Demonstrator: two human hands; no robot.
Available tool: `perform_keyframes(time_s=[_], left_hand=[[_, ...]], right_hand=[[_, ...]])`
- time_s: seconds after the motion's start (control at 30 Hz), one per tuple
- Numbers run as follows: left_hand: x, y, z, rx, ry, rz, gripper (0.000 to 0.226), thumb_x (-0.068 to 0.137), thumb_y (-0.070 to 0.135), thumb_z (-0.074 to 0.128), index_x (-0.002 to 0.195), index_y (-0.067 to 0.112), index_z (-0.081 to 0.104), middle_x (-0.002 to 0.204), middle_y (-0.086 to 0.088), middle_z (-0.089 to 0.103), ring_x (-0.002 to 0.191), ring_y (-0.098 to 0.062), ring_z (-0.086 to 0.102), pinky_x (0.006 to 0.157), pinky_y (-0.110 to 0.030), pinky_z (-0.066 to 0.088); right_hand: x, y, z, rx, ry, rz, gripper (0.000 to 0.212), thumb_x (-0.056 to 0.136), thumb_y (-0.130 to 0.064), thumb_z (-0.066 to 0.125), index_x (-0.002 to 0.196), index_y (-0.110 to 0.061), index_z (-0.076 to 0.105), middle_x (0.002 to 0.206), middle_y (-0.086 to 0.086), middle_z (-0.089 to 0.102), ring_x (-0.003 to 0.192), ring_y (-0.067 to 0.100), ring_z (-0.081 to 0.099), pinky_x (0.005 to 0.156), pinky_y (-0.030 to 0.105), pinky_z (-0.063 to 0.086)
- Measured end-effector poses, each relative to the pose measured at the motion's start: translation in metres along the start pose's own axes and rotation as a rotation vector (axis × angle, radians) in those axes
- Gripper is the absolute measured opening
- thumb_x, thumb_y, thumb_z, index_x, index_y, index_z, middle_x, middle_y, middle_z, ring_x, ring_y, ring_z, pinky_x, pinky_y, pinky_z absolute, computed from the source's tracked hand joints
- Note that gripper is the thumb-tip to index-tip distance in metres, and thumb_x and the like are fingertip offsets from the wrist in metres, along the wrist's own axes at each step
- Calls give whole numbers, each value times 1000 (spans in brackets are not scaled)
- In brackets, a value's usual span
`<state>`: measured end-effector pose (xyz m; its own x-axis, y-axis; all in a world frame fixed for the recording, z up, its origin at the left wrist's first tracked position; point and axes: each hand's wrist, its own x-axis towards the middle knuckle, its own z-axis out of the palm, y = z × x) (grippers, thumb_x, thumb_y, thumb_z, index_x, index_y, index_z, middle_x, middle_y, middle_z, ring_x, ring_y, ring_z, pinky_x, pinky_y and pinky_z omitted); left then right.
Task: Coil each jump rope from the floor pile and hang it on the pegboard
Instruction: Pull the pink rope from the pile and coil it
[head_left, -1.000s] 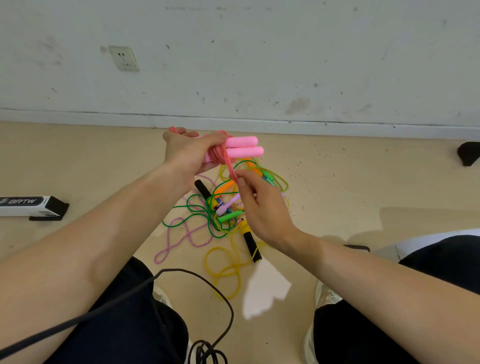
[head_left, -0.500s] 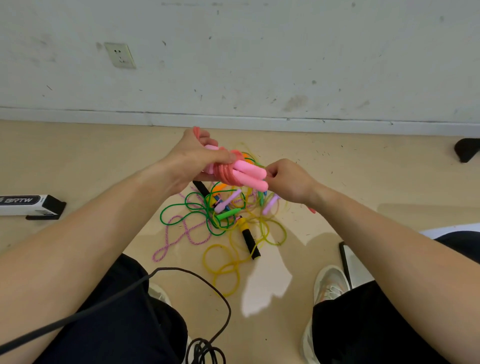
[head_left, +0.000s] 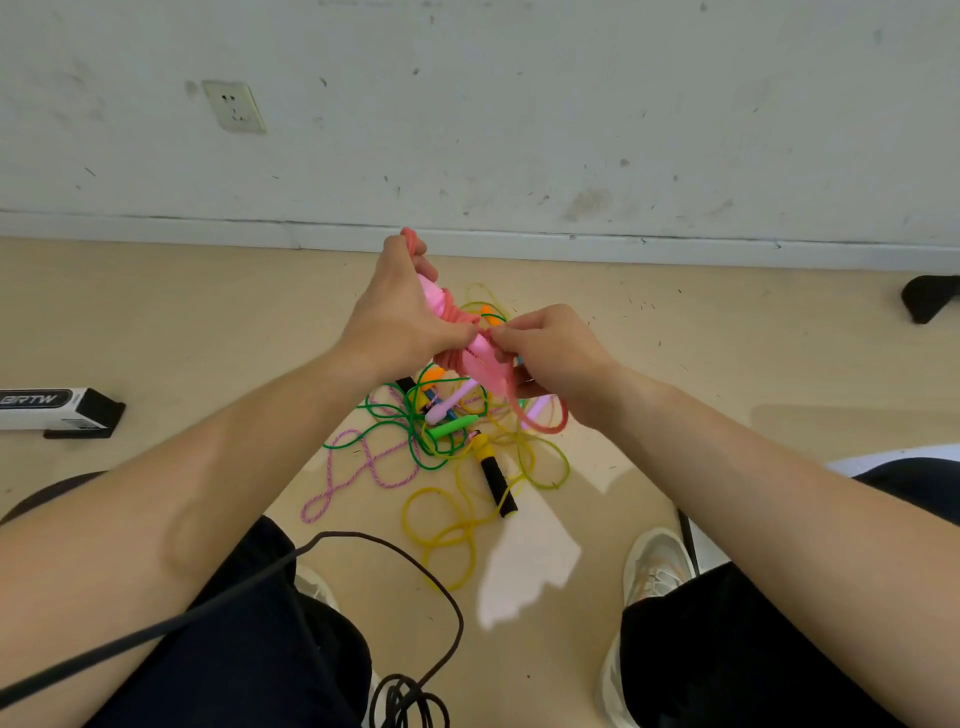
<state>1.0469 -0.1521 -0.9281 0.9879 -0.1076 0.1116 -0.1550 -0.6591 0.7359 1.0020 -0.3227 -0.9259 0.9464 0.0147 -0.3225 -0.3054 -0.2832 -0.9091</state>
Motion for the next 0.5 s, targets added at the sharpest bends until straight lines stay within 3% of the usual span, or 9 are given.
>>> perform_keyframes(time_s=[0.07,0.17,0.33,0.4,0.5], left_hand=[[-2,1,4,-19,47,-5,94,65,34,91,136,12,34,118,4,49,102,-12,51,82,-23,38],[-2,4,4,-65,118,-11,91,65,32,90,134,11,35,117,2,50,103,-14,52,84,-26,41],[2,3,-2,-177,133,-100,92,65,30,92,134,9,35,117,0,50,105,-14,54,87,-29,48],[3,3,-4,-215,136,-137,90,65,30,92,132,10,35,117,1,50,101,-10,54,88,-30,51],[5,4,-8,-242,125,-154,90,64,31,93,130,12,36,117,2,51,105,-11,55,86,-29,53]], right_hand=[[-3,2,9,-46,73,-57,25,94,-15,60,87,6,71,67,16,62,47,19,57,54,36,57],[-5,5,16,-86,168,-149,24,96,-19,56,88,-2,72,66,14,68,50,16,64,58,44,59],[-5,5,15,-289,196,-328,28,100,-19,47,87,-9,70,56,-6,52,48,6,46,48,21,38],[-3,4,12,-293,173,-338,35,102,-27,46,81,-9,67,56,-8,46,51,7,40,48,19,29],[-1,-3,2,-148,175,-287,43,105,-32,43,91,-6,74,59,-11,55,48,1,44,48,17,32]])
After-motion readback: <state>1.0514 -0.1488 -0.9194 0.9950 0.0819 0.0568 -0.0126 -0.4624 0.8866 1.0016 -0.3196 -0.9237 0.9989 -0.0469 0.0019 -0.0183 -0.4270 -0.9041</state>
